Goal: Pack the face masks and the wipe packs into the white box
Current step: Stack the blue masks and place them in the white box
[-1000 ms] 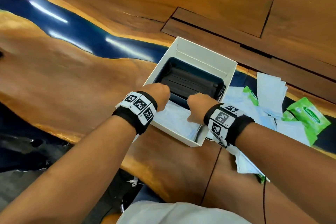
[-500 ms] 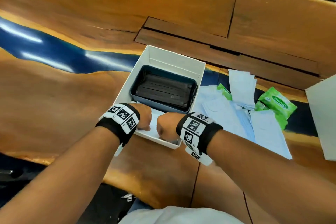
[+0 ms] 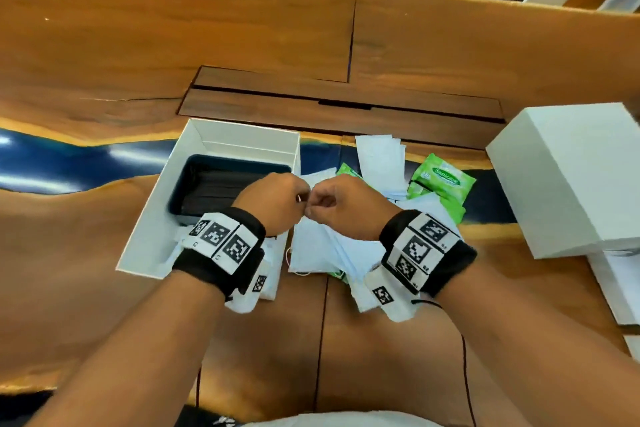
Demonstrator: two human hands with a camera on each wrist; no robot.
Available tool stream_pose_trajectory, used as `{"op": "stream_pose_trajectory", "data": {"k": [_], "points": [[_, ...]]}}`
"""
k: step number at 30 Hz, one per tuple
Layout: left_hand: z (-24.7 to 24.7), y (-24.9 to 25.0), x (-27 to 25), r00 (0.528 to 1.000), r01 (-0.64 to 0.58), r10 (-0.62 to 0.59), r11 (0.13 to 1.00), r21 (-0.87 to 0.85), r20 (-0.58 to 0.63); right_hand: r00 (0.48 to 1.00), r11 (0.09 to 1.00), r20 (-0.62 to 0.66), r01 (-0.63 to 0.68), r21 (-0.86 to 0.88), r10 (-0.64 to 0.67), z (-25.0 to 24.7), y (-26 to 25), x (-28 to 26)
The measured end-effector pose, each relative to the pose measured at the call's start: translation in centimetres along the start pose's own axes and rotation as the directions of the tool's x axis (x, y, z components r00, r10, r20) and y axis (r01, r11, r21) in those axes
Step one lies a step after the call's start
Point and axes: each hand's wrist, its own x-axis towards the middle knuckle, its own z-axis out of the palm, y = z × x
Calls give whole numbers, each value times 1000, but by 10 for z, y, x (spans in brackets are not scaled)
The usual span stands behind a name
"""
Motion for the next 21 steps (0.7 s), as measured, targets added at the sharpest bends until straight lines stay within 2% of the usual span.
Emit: {"op": "stream_pose_trajectory", "data": {"k": [6, 11, 13, 16, 17, 19, 21], "points": [[36, 66, 39, 999, -43, 44, 995, -88, 9, 982, 985, -85, -163, 60, 168, -35, 60, -41], [79, 105, 71, 995, 20, 1, 978, -208, 101, 934, 942, -127, -330, 57, 334, -52, 121, -73], [96, 117, 81, 987, 65, -25, 968, -243, 161, 859, 878, -185, -473, 68, 477, -56, 153, -86], [119, 125, 91, 974, 124, -64, 952, -280, 216, 690, 729, -241, -668, 152, 682, -60, 191, -105], [125, 127, 94, 971, 142, -80, 950, -277, 224, 651, 689, -231, -702, 179, 723, -59, 200, -109], [135, 131, 99, 966, 169, -107, 950, -263, 233, 616, 647, -200, -736, 198, 762, -55, 215, -112], [142, 134, 104, 962, 186, -126, 953, -241, 242, 604, 628, -174, -757, 183, 778, -48, 225, -111]]}}
